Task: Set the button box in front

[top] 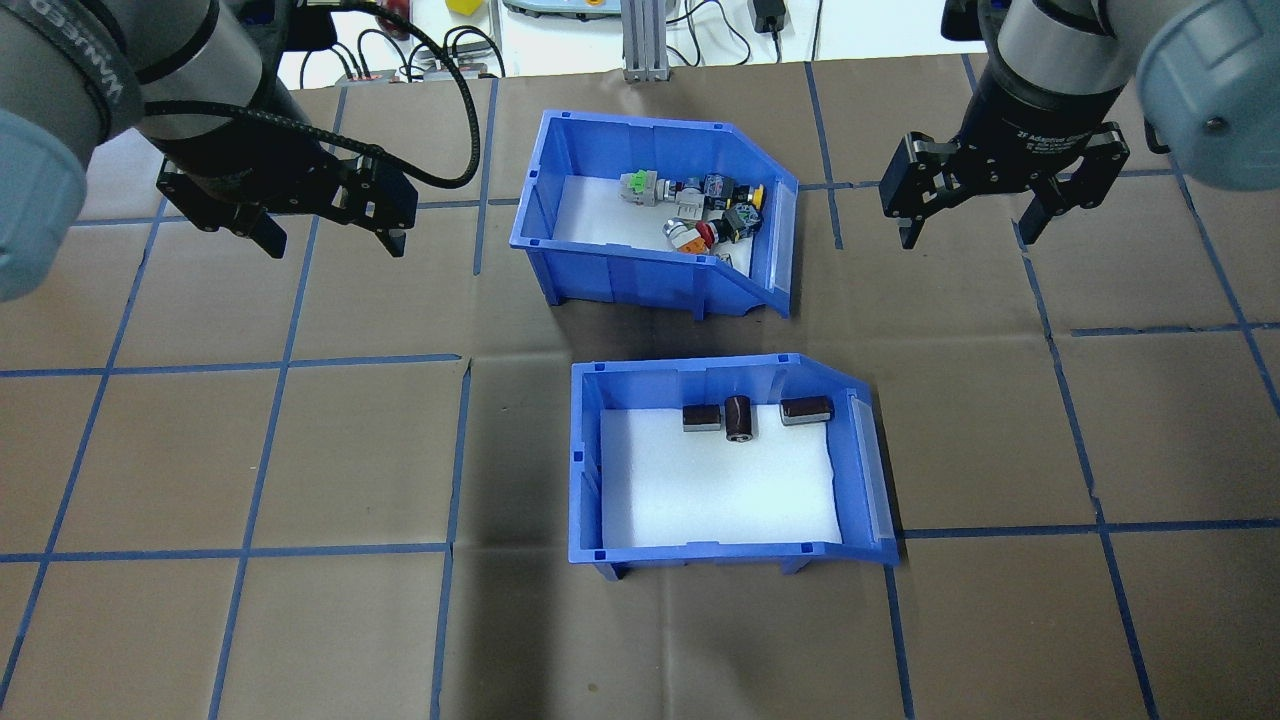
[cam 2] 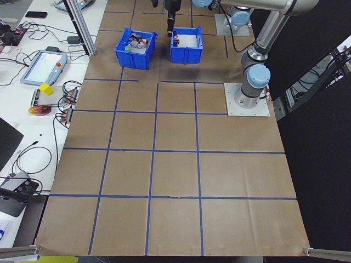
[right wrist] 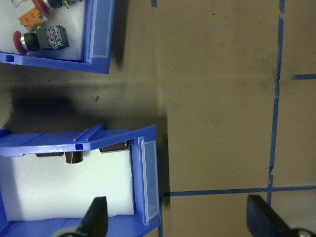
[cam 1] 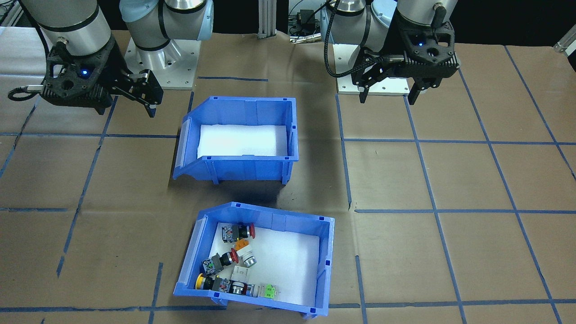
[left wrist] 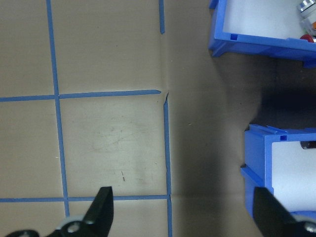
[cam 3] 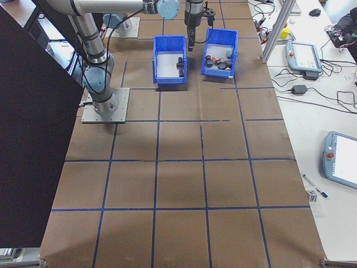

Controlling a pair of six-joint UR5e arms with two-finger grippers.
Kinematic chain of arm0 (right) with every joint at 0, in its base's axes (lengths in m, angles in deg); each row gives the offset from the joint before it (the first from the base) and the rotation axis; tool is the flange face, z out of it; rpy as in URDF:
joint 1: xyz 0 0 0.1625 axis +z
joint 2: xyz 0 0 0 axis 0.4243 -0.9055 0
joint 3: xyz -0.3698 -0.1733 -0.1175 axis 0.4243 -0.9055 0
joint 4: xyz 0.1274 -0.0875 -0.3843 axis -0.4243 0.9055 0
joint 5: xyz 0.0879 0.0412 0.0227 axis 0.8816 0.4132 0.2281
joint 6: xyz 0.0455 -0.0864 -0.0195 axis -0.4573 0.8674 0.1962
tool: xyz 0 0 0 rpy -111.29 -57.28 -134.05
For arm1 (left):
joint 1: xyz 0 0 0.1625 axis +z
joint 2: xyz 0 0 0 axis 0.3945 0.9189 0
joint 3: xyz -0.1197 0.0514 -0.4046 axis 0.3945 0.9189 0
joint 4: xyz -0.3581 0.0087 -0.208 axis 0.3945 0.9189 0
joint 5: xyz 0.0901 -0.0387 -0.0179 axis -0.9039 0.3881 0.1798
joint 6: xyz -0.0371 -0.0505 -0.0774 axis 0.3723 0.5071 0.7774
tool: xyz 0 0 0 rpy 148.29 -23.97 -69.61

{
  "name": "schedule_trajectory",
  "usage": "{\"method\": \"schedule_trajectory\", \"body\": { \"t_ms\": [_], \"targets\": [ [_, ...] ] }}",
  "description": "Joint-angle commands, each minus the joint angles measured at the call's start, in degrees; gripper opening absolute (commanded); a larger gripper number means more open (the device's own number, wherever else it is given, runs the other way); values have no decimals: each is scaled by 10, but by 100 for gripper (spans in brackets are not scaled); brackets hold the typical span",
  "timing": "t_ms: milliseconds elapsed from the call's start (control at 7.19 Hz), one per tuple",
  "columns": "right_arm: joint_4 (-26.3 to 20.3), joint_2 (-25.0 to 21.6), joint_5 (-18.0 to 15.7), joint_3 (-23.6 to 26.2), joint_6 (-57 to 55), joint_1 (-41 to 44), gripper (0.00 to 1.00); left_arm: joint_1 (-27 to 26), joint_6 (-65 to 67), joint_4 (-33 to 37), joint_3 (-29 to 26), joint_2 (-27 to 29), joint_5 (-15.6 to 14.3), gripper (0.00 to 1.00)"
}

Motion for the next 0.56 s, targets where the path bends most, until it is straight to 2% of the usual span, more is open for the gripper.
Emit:
{"method": "schedule_trajectory", "body": {
  "t_ms": [0,417],
  "targets": [
    [-1,0,0,-1,0,0,100,2,2,0,0,0,-3,100],
    [-1,0,0,-2,0,0,100,2,2,-1,0,3,-2,100]
  ]
}}
